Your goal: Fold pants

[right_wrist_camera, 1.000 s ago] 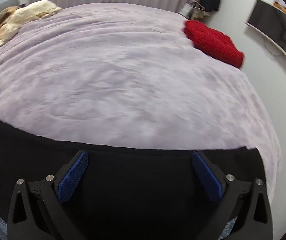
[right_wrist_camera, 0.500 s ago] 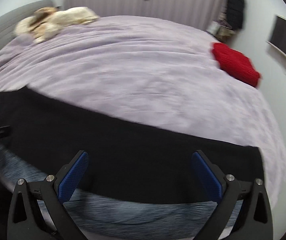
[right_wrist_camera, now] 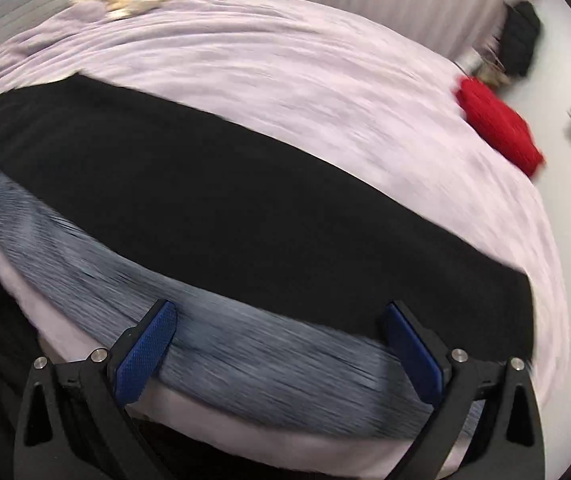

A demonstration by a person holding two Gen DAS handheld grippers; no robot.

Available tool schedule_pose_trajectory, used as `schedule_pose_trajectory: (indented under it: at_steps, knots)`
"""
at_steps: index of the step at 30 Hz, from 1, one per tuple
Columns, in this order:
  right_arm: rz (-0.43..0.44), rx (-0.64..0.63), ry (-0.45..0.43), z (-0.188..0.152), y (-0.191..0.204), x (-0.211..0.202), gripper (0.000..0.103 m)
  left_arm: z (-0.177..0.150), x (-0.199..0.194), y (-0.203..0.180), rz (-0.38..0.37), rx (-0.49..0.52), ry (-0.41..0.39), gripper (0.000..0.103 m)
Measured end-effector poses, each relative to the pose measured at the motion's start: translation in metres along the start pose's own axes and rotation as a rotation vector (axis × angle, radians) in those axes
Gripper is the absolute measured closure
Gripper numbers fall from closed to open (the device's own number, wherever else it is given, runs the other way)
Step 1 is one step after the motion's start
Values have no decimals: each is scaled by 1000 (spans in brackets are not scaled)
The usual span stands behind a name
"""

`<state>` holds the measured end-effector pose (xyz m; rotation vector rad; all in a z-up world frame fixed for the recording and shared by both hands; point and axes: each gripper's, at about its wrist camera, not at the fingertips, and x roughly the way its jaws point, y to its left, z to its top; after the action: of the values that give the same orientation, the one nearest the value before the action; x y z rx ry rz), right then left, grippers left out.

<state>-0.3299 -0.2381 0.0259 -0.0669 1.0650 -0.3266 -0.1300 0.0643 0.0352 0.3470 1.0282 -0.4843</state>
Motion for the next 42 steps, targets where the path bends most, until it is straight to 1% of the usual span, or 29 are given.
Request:
schedule_pose_trajectory:
  at_steps: [3,5,7,8,12,14,16,17,18,19,21,22,24,26,27,28,29,30,31,33,34,35,36,37,38,39,40,41,42]
  knots:
    - [-37,118,31,-18,-47,3,0,-7,1,27,1,-59,2,0]
    - [-58,152,32,-26,-64,2,0,-12,5,50,-19,-118,19,0]
    - [-70,150,32,-30,-68,0,0,-20,8,73,-29,-183,25,0]
    - [-80,139,30,-29,-67,0,0,-24,9,82,-21,-206,26,0]
    - [-104,124,39,-28,-59,0,0,-39,15,120,46,-292,56,0]
    - [-106,129,51,-28,-58,-3,0,-45,10,138,81,-338,68,0]
    - [-118,154,84,-21,-70,-4,0,-45,-7,149,155,-354,42,0]
    - [-131,161,82,-14,-69,-9,0,-41,-16,151,160,-353,16,0]
    - [-134,162,58,-6,-66,-15,0,-34,-26,152,150,-353,-18,0]
    - [-112,156,19,5,-58,-24,0,-24,-35,149,123,-351,-58,0]
    - [-54,147,-62,28,-38,-36,0,2,-39,136,78,-316,-101,0]
    - [-7,159,-103,42,-26,-38,0,20,-35,123,80,-272,-120,0]
    - [125,178,-140,71,2,-31,0,51,-15,106,76,-226,-131,0]
    - [197,187,-113,98,36,-10,0,75,16,99,60,-210,-80,0]
    - [220,182,-86,109,56,1,0,86,35,102,77,-202,-42,0]
    - [248,183,-53,122,74,15,0,98,54,99,121,-198,0,0]
    - [266,189,-9,132,91,27,0,100,65,99,162,-197,21,0]
    - [278,188,34,141,113,37,0,107,75,103,169,-206,36,0]
    - [275,175,63,145,128,46,0,105,80,101,155,-225,38,0]
    - [145,80,32,149,157,53,0,108,77,114,176,-265,26,0]
    - [98,35,16,149,167,54,0,95,76,116,136,-278,26,0]
    - [84,16,5,150,172,55,0,92,70,120,102,-291,25,0]
    - [89,26,7,151,169,55,0,90,65,119,88,-292,23,0]
    - [100,46,14,153,166,55,0,90,57,111,91,-284,15,0]
    - [115,65,16,156,164,54,0,92,48,105,118,-273,-6,0]
    - [142,79,1,161,164,50,0,97,42,104,131,-258,-35,0]
    - [165,89,-18,167,165,47,0,102,36,103,123,-242,-64,0]
    - [174,97,-38,177,172,44,0,109,33,104,111,-238,-81,0]
    - [183,98,-56,186,181,42,0,114,31,104,116,-246,-92,0]
